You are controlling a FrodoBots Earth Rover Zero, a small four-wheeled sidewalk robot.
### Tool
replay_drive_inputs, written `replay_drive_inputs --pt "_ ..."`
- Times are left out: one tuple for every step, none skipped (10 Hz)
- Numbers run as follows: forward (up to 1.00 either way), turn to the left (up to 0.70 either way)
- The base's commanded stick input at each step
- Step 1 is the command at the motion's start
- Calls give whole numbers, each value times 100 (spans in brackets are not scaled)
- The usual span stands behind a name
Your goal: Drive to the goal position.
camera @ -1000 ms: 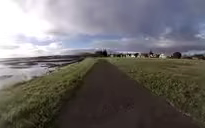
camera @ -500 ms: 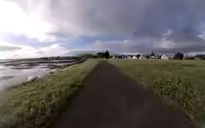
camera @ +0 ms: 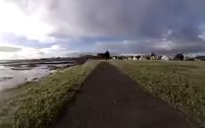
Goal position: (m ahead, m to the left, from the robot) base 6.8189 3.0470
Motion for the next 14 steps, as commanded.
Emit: replay_drive_inputs --pt "70 -11" --pt "70 0" --pt "70 0" --pt "70 0" --pt "70 0" --pt "70 0" --pt "70 0" --pt "70 0" --pt "70 0" --pt "70 0" --pt "70 0" --pt "70 0" --pt "70 0" --pt "70 28"
